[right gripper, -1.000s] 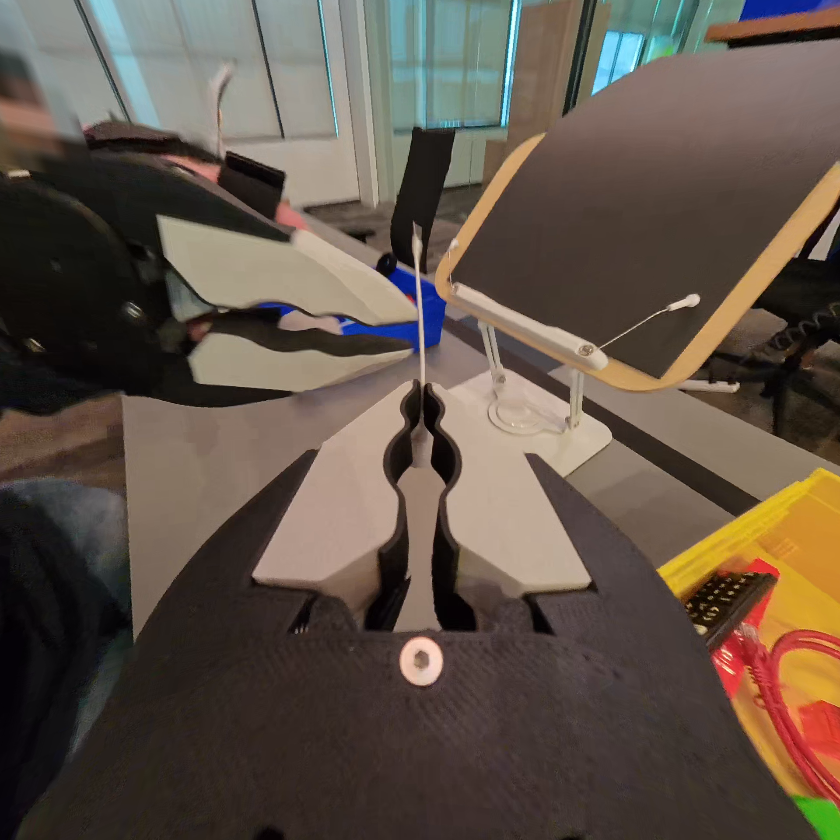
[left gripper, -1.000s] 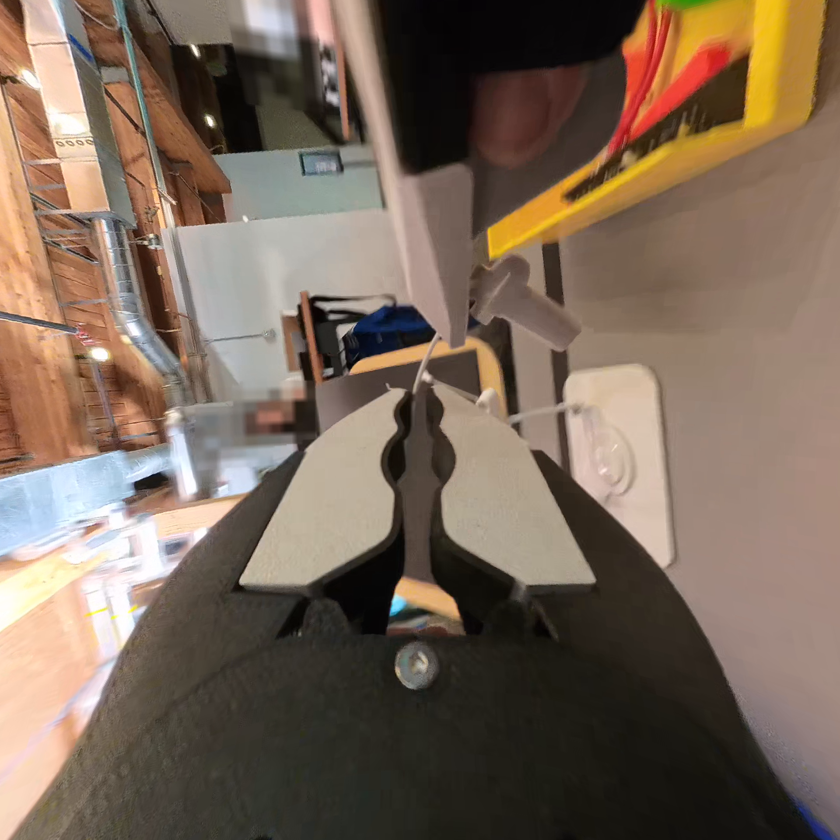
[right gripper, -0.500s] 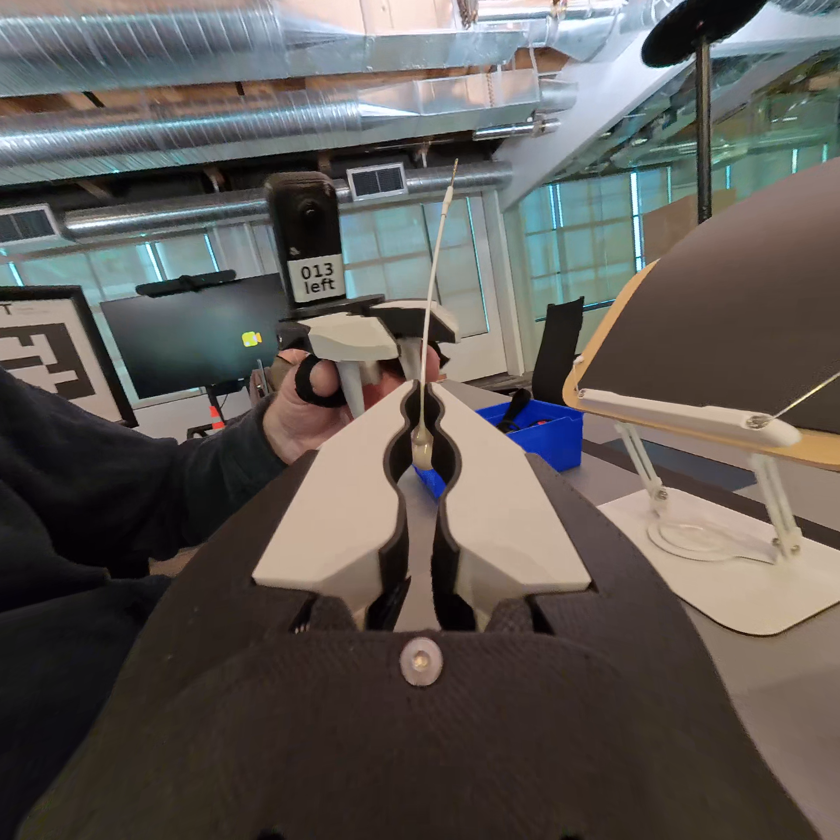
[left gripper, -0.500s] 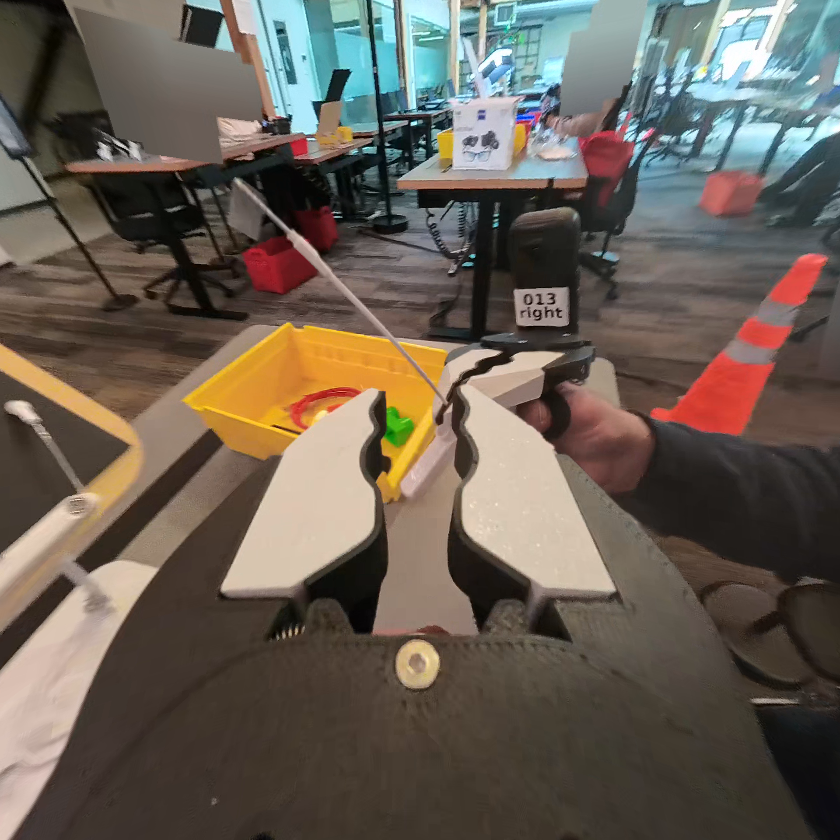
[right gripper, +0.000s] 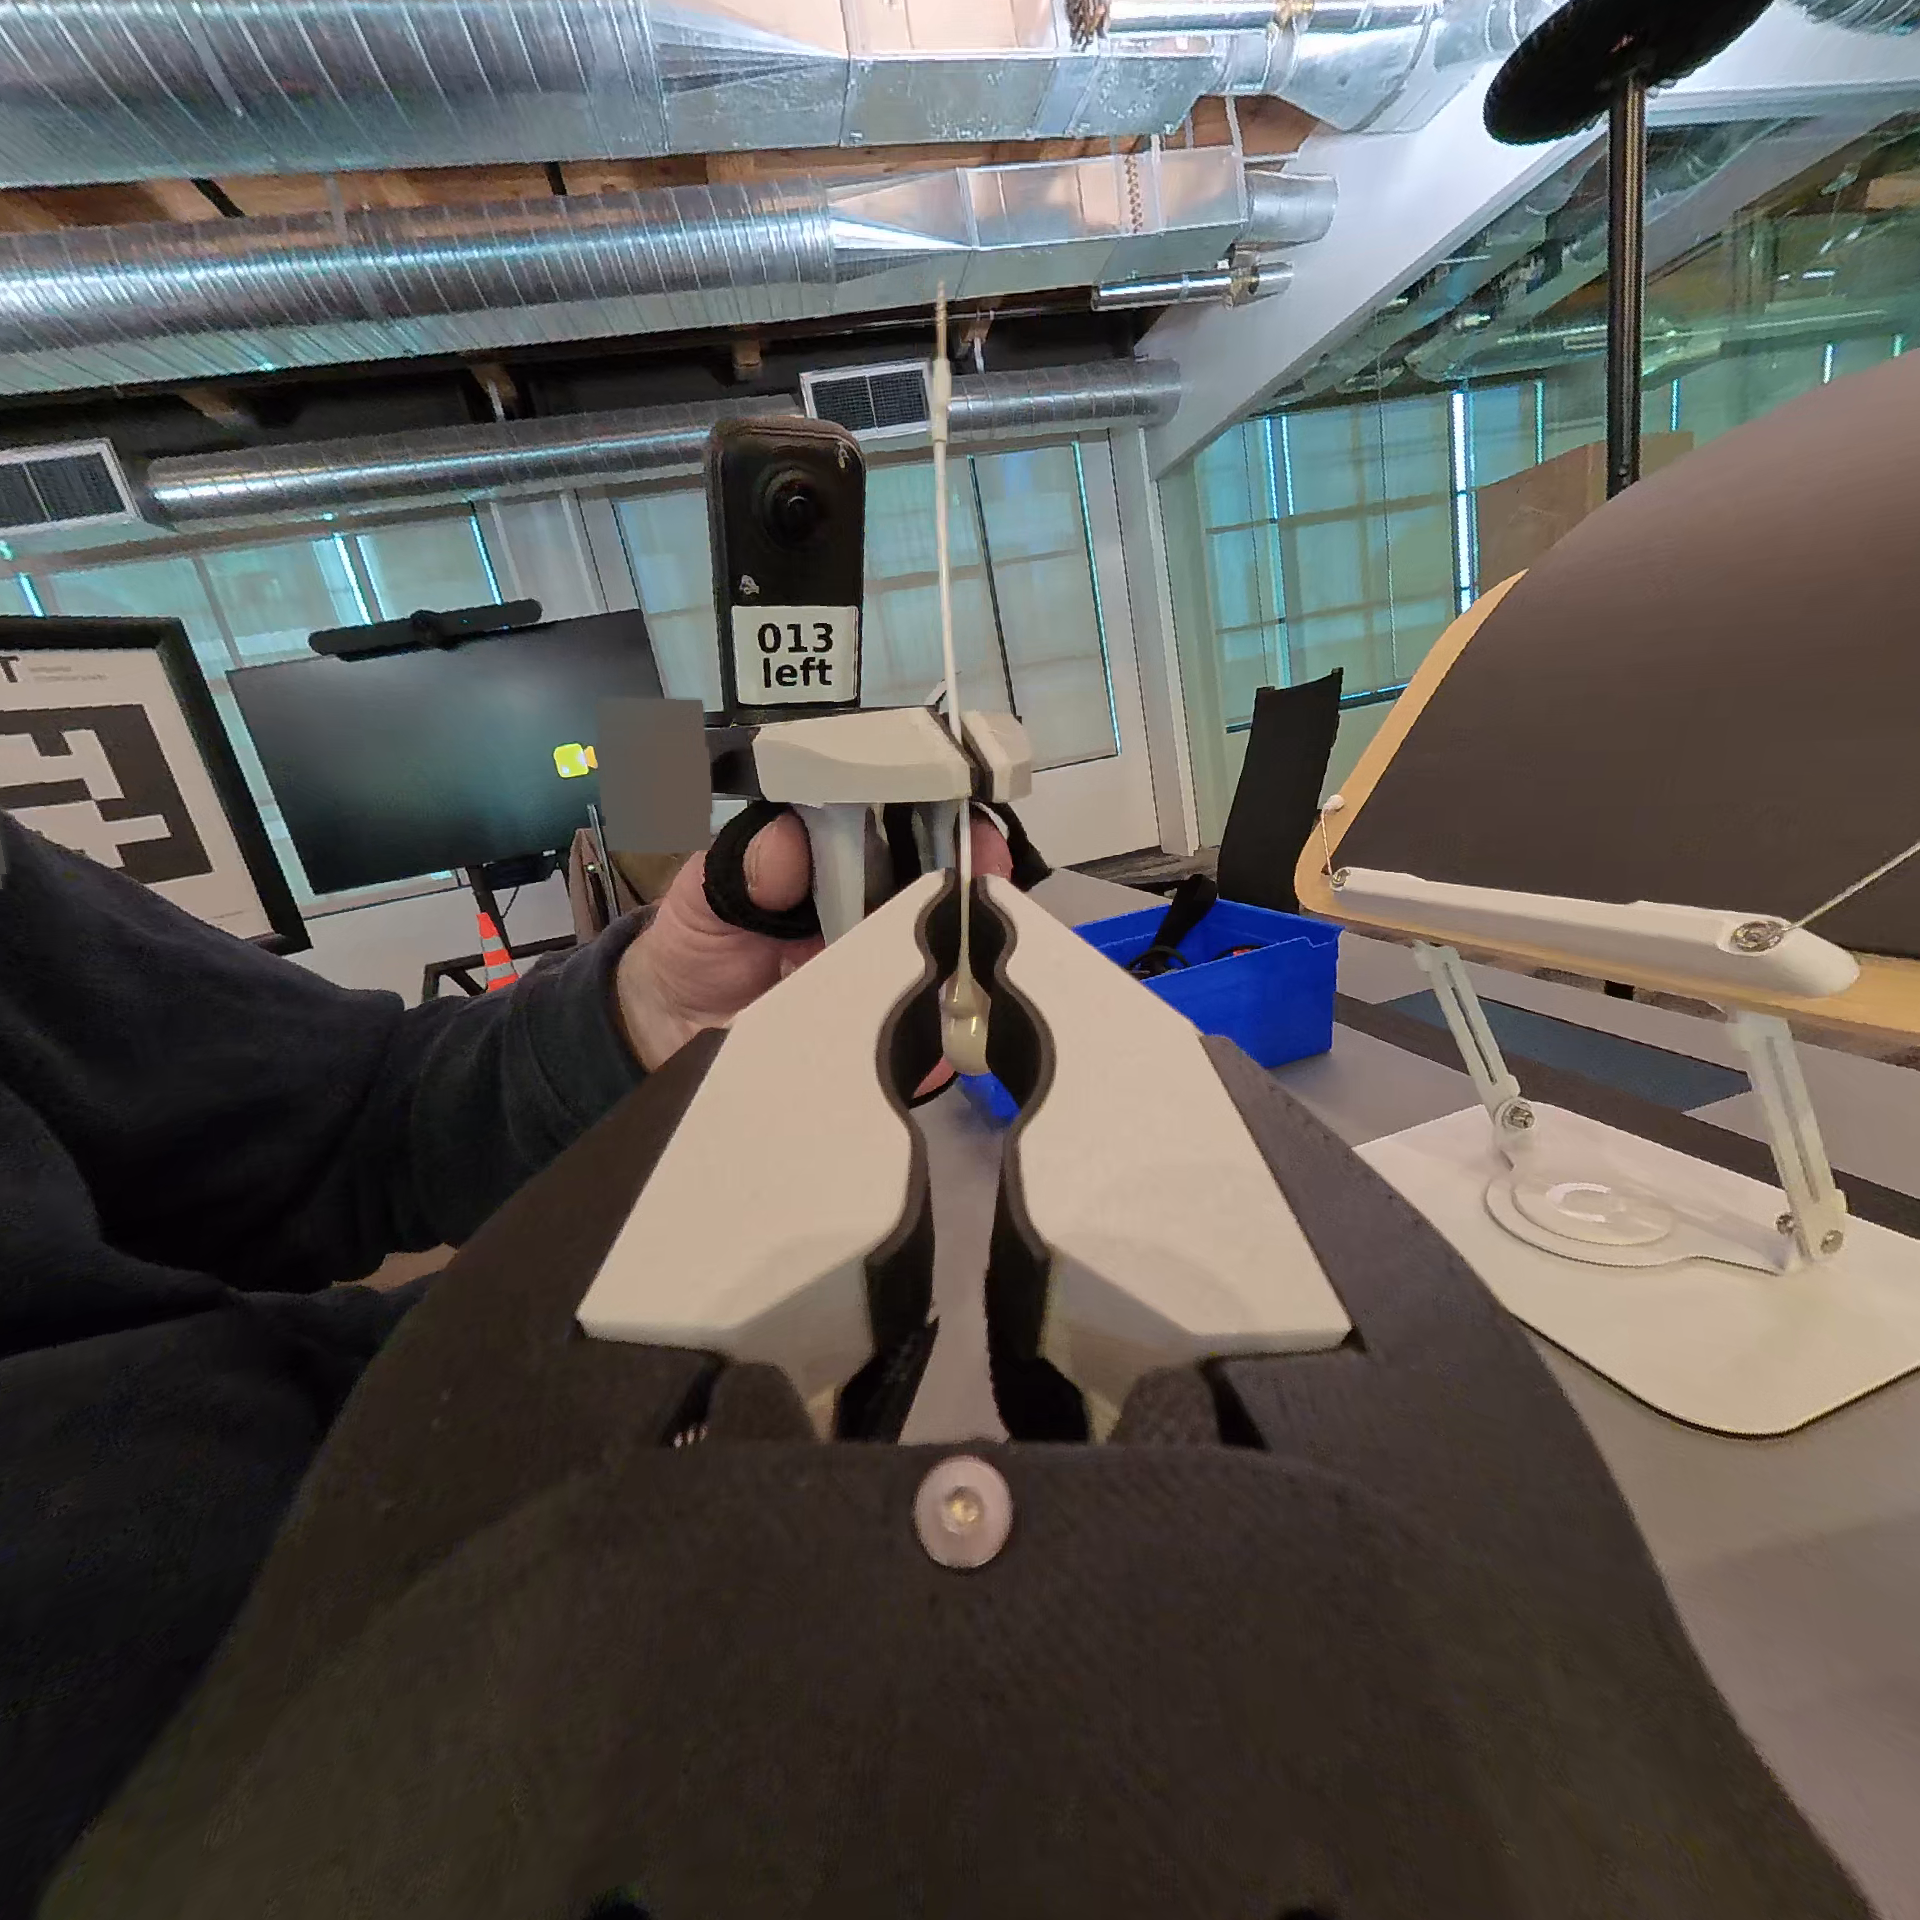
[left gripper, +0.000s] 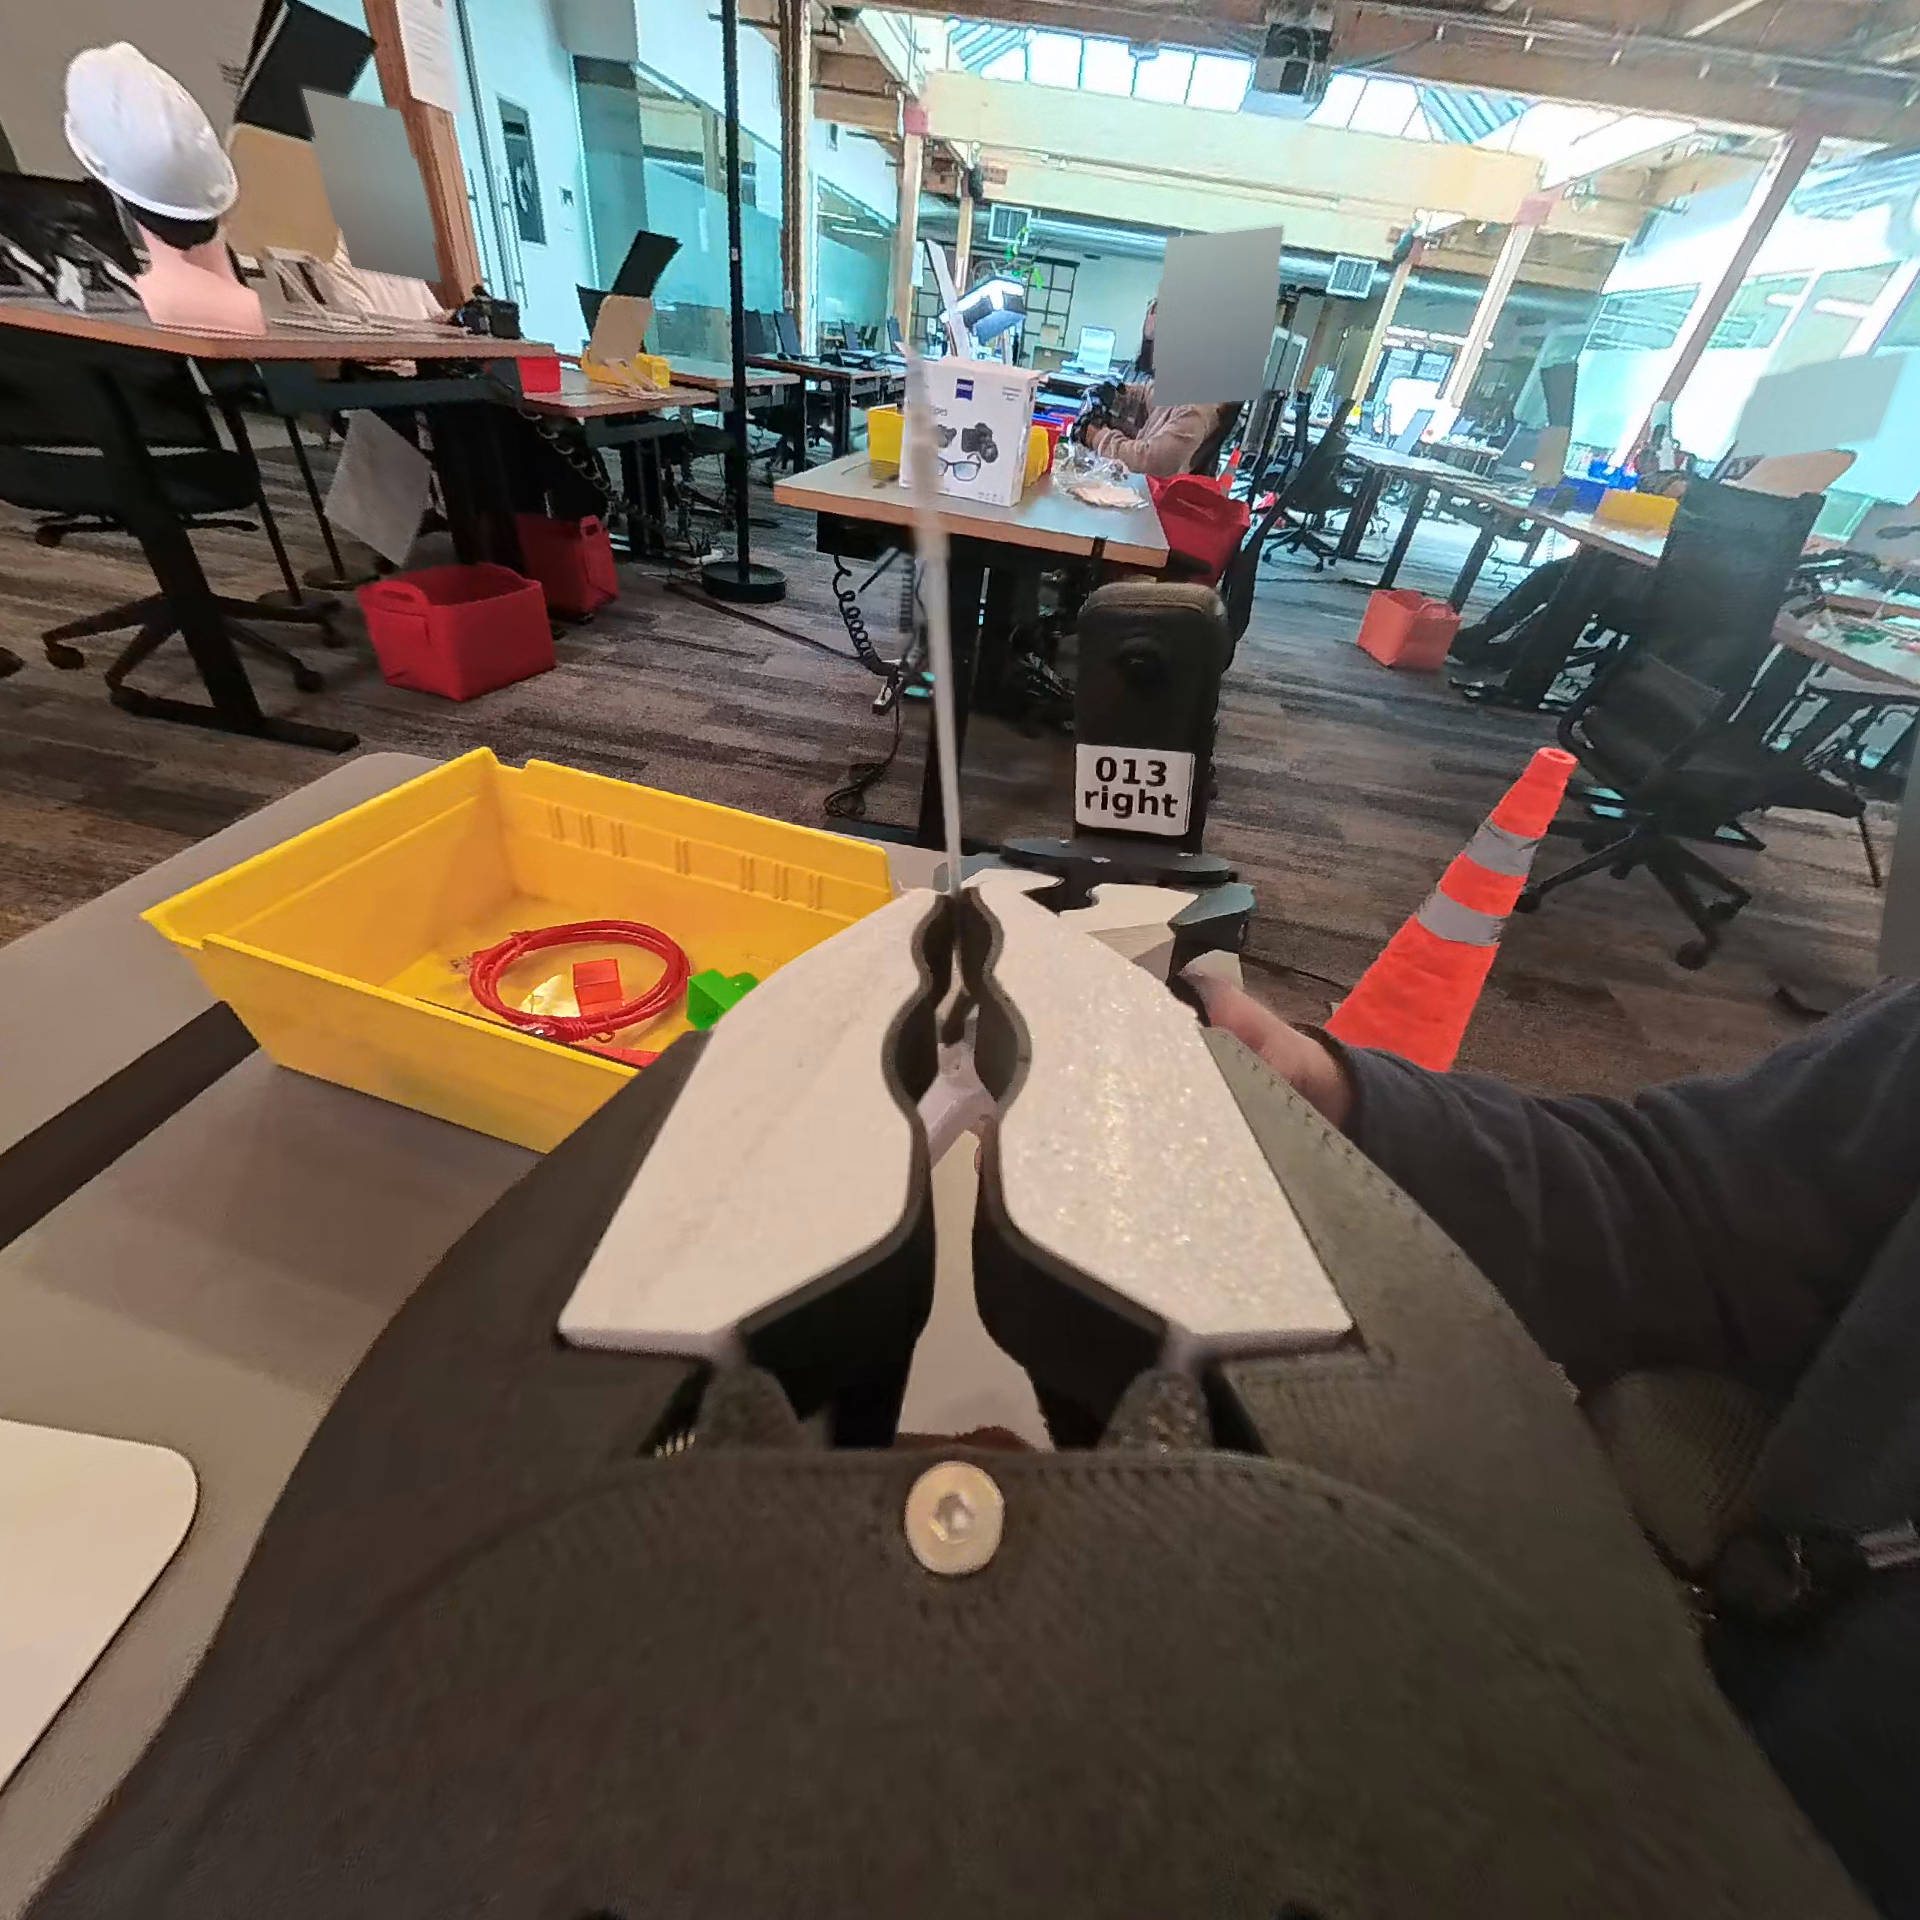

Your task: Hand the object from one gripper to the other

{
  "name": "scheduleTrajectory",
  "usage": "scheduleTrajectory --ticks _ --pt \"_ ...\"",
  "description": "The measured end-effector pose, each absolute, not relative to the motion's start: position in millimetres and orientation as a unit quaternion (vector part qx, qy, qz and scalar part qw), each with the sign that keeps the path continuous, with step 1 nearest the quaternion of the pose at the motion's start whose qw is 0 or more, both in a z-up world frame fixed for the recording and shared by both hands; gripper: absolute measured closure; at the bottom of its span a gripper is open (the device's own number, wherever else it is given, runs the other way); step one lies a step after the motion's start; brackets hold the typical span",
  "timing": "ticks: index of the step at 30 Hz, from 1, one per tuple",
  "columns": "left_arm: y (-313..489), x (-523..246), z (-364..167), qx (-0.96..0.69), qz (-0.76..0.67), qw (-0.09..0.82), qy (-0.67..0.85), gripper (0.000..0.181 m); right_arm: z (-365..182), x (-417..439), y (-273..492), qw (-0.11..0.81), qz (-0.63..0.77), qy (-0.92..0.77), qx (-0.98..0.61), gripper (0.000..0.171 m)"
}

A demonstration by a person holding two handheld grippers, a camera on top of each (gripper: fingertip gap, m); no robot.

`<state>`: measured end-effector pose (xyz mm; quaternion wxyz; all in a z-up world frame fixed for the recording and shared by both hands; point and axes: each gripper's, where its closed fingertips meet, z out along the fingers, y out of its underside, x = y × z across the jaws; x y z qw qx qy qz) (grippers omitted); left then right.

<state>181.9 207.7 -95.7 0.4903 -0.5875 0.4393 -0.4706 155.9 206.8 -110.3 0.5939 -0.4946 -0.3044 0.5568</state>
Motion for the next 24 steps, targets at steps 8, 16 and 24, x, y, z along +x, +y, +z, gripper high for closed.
scheduleTrajectory --ticks 8,16,24 --pt "213 175 -103 -0.609 -0.387 0.503 0.476 0.180 -121 163 210 0.595 0.500 -0.329 -0.536 0.161" --pt "221 165 -125 -0.620 -0.219 0.500 0.564 0.180 -85 164 205 0.622 0.406 -0.392 -0.543 0.150" --pt "215 170 -139 -0.620 -0.215 0.488 0.576 0.180 -77 154 205 0.619 0.400 -0.416 -0.532 0.171"
